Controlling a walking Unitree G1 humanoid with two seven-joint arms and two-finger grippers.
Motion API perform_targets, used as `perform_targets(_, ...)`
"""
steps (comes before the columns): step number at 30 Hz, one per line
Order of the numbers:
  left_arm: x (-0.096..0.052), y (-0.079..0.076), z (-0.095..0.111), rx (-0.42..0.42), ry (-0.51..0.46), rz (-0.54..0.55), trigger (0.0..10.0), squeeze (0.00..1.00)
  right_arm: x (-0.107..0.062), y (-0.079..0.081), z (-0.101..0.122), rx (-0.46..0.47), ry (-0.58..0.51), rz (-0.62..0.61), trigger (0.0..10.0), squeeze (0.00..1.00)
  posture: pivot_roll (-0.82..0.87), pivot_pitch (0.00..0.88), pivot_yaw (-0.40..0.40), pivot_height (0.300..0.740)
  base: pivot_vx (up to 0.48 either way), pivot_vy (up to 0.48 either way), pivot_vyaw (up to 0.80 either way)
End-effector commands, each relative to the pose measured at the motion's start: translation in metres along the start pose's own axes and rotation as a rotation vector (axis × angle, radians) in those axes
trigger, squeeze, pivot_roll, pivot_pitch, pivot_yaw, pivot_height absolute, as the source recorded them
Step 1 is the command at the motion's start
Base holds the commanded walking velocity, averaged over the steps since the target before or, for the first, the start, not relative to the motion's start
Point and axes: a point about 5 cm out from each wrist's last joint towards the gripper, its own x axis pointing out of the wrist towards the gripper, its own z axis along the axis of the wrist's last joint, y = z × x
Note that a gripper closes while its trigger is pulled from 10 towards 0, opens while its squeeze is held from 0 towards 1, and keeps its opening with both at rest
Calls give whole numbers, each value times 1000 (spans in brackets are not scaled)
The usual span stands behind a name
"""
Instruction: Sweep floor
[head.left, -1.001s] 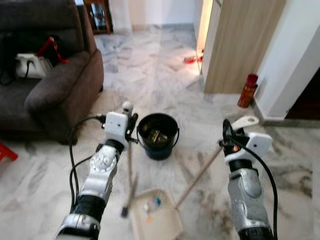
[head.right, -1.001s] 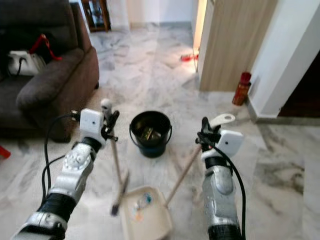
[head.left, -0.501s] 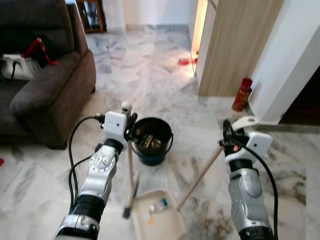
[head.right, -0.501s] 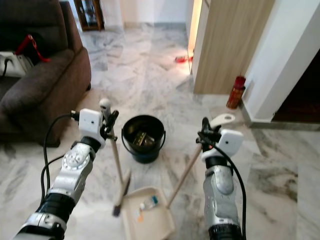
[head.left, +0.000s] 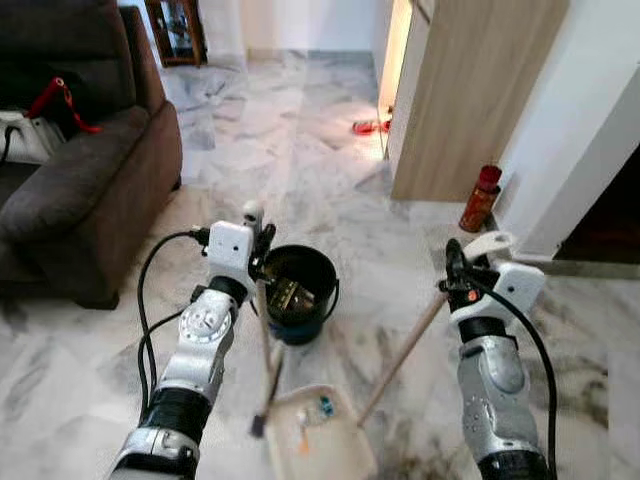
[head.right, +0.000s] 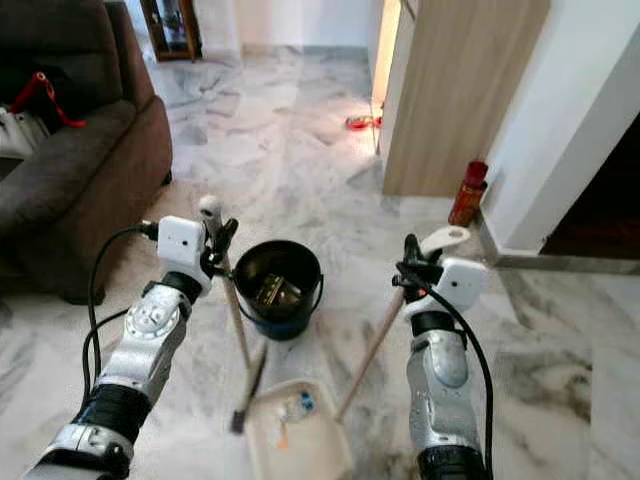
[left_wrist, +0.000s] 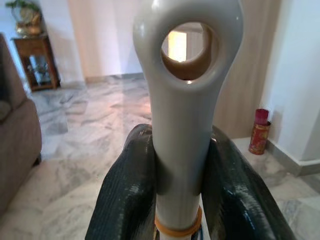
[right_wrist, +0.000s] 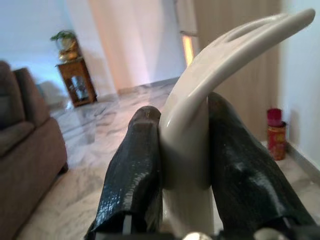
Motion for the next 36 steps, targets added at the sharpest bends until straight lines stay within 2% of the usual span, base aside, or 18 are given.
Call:
perform_targets(1, 4, 2, 12, 15, -53, 5, 10000, 0, 3, 4, 11, 31, -61, 4, 10000, 0, 111, 18, -9, 740, 300, 0, 0)
perform_targets(15, 3, 2, 13, 13, -54, 3, 10000, 0, 4, 4, 11, 36, -59, 6, 10000, 0, 114, 19, -6, 740, 303, 0, 0)
perform_targets(28, -5, 4, 11, 5, -52, -1, 10000, 0, 3, 4, 11, 41, -59, 4, 10000, 0, 115, 20, -3, 740, 0, 0, 0)
perform_targets(36, -15, 12, 8, 27, -36, 20, 10000, 0, 7, -1, 15, 97, -72, -44, 10000, 0, 117, 19, -3, 740, 0, 0, 0)
